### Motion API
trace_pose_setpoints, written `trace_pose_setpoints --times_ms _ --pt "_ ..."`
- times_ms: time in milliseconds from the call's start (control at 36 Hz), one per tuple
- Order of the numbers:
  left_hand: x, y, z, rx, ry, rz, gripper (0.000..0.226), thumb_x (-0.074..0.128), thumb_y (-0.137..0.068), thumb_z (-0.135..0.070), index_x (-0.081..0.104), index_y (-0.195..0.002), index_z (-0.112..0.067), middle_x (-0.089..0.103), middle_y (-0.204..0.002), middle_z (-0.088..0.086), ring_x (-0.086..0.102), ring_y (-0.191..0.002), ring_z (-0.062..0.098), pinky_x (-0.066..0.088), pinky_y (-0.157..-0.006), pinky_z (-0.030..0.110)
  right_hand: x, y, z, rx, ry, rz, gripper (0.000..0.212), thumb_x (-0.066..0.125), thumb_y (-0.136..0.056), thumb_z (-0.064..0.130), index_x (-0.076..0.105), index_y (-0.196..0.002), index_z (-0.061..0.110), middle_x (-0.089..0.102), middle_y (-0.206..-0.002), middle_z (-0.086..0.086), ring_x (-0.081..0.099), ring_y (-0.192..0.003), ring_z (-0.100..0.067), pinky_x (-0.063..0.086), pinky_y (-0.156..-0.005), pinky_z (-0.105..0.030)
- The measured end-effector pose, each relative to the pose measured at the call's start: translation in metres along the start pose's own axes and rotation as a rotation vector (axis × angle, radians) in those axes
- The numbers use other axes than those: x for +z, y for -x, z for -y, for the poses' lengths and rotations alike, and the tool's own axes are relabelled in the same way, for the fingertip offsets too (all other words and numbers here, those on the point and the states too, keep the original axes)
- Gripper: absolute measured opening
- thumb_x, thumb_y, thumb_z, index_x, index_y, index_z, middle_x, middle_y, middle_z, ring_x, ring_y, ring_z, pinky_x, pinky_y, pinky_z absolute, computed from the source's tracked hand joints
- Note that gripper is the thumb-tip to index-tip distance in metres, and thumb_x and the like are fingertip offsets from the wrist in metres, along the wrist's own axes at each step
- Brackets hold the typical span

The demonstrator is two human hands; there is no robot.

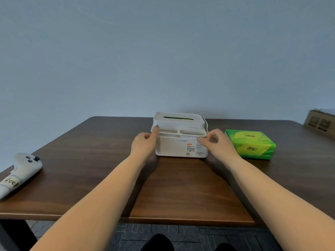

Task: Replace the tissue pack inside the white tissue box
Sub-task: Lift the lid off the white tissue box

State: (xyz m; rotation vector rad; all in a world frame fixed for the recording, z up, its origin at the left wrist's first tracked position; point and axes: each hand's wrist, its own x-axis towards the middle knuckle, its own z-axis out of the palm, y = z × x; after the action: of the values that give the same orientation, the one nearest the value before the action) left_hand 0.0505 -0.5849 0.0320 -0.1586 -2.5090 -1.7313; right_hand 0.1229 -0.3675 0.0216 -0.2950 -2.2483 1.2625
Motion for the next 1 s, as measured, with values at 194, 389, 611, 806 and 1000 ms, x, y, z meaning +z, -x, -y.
trace_pose_setpoints --times_ms 194,389,611,806,1000 --pt "-0.006 -0.021 -0.010 -0.045 0.078 -0.043 0.038 0.055 -0.087 -0.039 0.049 -0.064 -0.010 0.047 -0.067 0.011 0.041 -0.064 0.024 0.037 -0.065 0.032 0.000 -0.019 0.012 0.088 0.172 -0.099 0.035 0.057 -0.088 0.040 0.056 -0.066 0.013 0.053 -0.064 0.000 0.051 -0.070 -0.023 0.033 -0.058 -0.033" --pt "-0.009 -0.027 -0.013 -0.052 0.068 -0.018 0.035 0.062 -0.087 -0.024 0.056 -0.057 -0.007 0.057 -0.056 0.008 0.054 -0.063 0.026 0.052 -0.072 0.035 0.000 -0.029 0.015 0.155 0.124 -0.102 0.025 0.062 -0.079 0.025 0.051 -0.060 0.012 0.049 -0.064 -0.006 0.043 -0.062 -0.022 0.032 -0.052 -0.031" --pt "-0.014 -0.039 -0.025 -0.042 0.082 -0.067 0.032 0.056 -0.088 -0.015 0.066 -0.059 -0.007 0.067 -0.060 0.007 0.068 -0.069 0.025 0.057 -0.088 0.043 -0.003 -0.039 0.030 0.070 0.056 -0.127 0.037 0.057 -0.085 0.032 0.055 -0.059 0.006 0.047 -0.060 -0.003 0.043 -0.063 -0.021 0.030 -0.057 -0.034" --pt "-0.030 -0.061 -0.024 -0.118 0.134 -0.164 0.032 0.052 -0.088 -0.011 0.064 -0.058 -0.010 0.068 -0.060 0.006 0.070 -0.072 0.026 0.056 -0.091 0.041 0.002 -0.054 0.033 0.038 0.053 -0.112 0.046 0.051 -0.090 0.037 0.062 -0.076 -0.006 0.052 -0.060 -0.003 0.049 -0.066 -0.026 0.033 -0.060 -0.033" --pt "-0.065 -0.073 0.001 -0.197 0.140 -0.283 0.031 0.053 -0.089 -0.009 0.062 -0.059 -0.009 0.064 -0.043 0.001 0.071 -0.070 0.029 0.057 -0.085 0.037 0.017 -0.057 0.034 -0.037 0.193 -0.034 0.018 0.056 -0.089 0.030 0.063 -0.077 0.018 0.064 -0.083 0.001 0.058 -0.084 -0.021 0.043 -0.071 -0.032"
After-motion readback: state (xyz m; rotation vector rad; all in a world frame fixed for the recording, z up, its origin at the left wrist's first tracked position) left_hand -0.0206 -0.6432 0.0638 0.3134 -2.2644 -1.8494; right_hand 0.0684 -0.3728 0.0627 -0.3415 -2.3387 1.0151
